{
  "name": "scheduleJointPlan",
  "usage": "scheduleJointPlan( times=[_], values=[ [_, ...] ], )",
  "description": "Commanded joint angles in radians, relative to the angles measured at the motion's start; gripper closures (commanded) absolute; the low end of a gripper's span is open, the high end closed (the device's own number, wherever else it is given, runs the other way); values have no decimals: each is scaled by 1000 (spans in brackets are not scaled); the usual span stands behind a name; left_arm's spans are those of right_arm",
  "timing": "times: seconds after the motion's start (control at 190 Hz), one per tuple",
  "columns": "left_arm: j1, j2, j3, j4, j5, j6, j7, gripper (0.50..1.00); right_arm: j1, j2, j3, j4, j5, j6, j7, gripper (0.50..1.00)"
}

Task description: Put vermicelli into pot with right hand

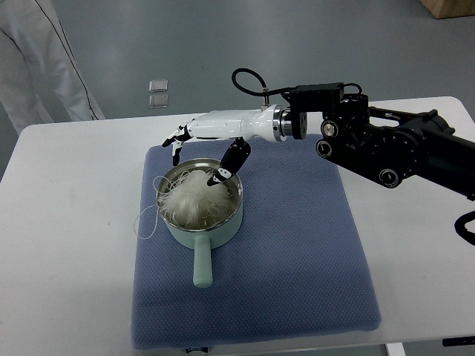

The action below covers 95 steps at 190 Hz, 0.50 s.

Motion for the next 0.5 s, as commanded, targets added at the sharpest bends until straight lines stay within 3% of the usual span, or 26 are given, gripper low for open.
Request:
scheduleJointPlan(
  times=[0.0,0.226,0.495],
  values=[
    [0,0,0,0,0,0,0,500,-4,-12,50,-1,65,6,0,591],
    [0,0,0,0,0,0,0,500,-92,-35,201,-26,312,-12,-8,591],
    [0,0,-2,0,0,0,0,500,-205,-32,349,-205,537,-66,-9,593]
  ],
)
